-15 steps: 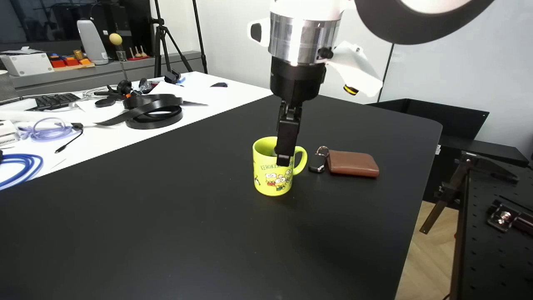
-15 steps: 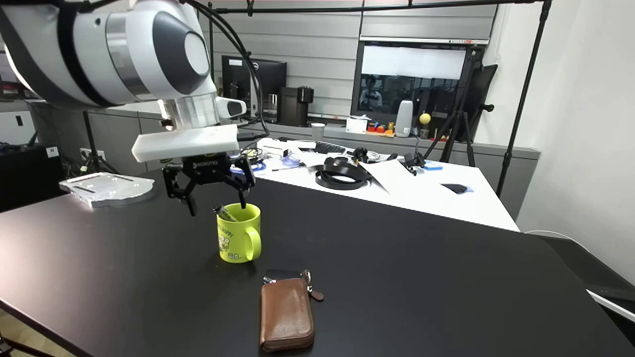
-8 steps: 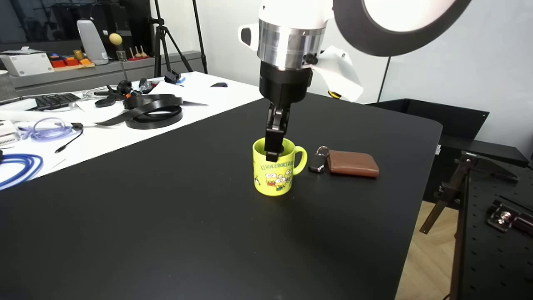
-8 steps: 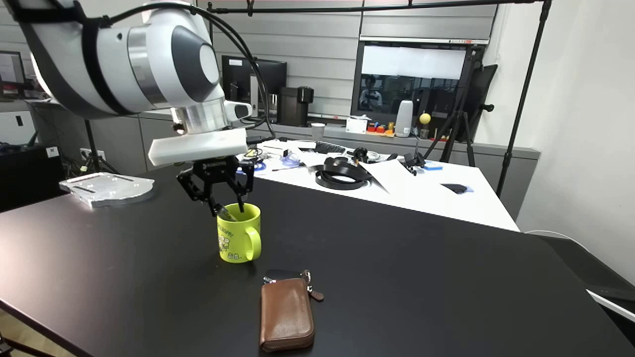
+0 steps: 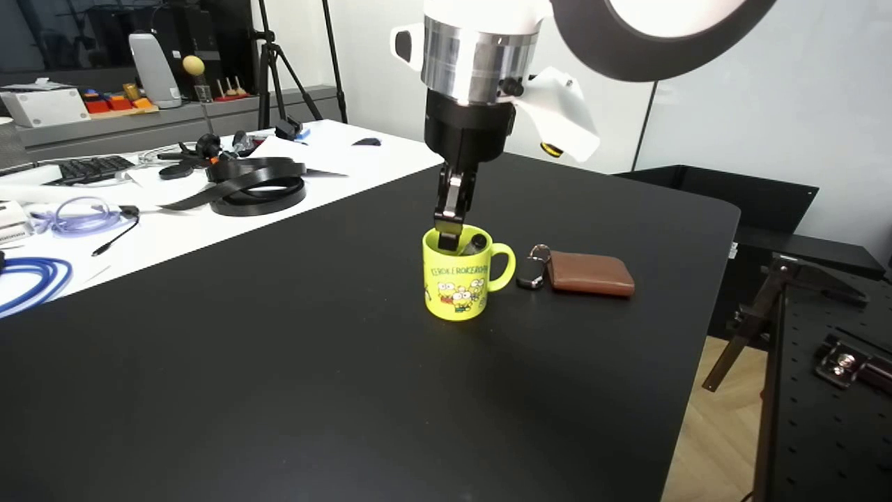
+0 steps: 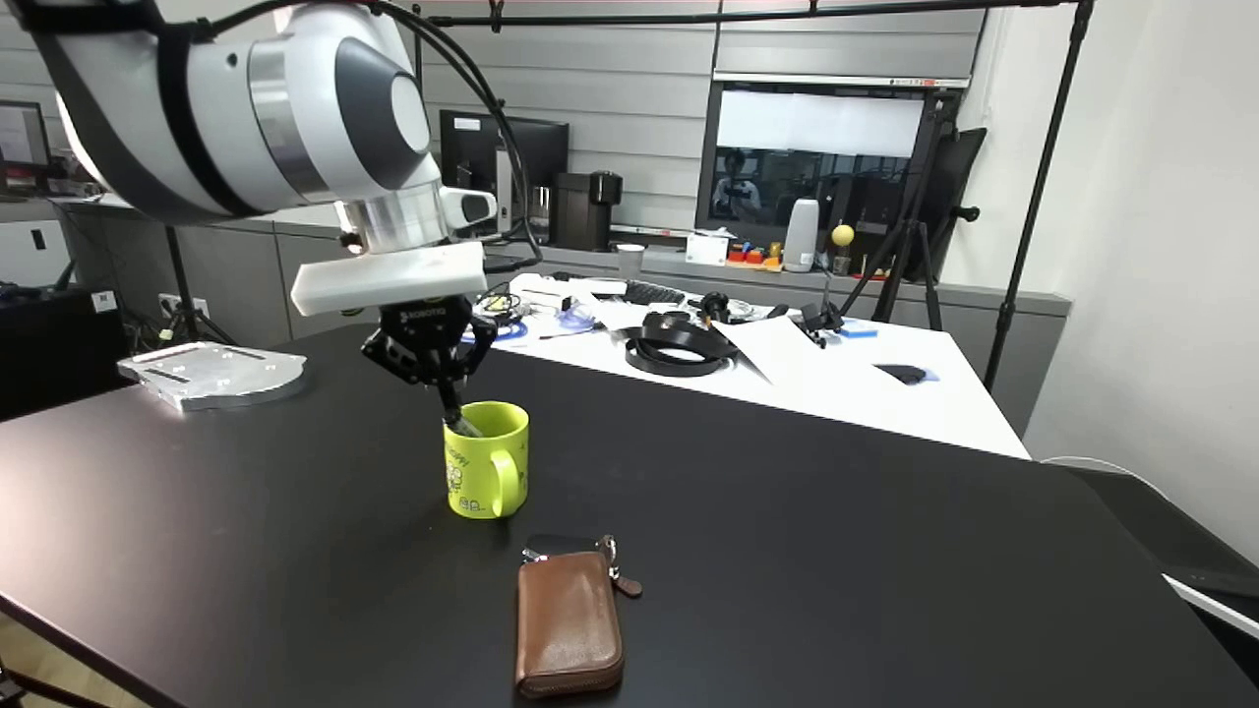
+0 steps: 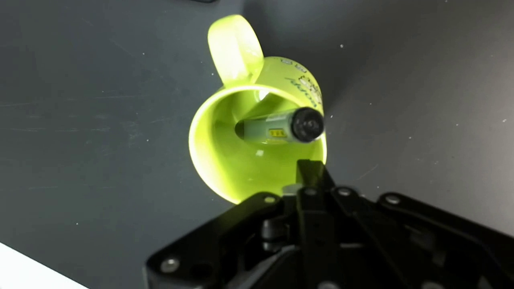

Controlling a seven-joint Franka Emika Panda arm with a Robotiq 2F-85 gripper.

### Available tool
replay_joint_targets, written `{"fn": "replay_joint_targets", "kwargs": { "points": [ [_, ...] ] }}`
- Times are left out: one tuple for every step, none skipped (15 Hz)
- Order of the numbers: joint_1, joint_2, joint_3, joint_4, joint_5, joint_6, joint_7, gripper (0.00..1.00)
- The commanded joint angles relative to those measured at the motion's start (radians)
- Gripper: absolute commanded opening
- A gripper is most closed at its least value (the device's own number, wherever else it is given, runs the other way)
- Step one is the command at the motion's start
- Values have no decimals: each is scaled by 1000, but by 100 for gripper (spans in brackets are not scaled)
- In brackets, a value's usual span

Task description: Take the marker out of the green cup and place it on the table

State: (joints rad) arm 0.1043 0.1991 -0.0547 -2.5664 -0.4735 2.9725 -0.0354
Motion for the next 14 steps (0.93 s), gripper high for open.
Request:
{"fn": "replay_joint_targets", "kwargs": {
  "points": [
    [17,-70,-33,-30,-21,-23,65,0],
    [17,-85,-38,-32,-22,-34,75,26],
    [16,-96,-40,-35,-21,-42,79,27],
    [16,-108,-43,-40,-22,-52,85,33],
    [14,-119,-42,-44,-20,-60,88,39],
    [13,-129,-43,-48,-23,-68,96,47],
    [11,-136,-43,-52,-23,-77,100,53],
    [10,-140,-42,-56,-20,-81,103,59],
    [8,-141,-40,-59,-16,-86,106,67],
    [7,-136,-38,-64,-9,-84,107,73],
    [5,-132,-36,-69,-2,-82,106,81],
    [4,-123,-34,-75,6,-75,105,87],
    [4,-118,-34,-81,9,-71,108,93],
    [3,-112,-35,-85,10,-67,109,98]
  ]
}}
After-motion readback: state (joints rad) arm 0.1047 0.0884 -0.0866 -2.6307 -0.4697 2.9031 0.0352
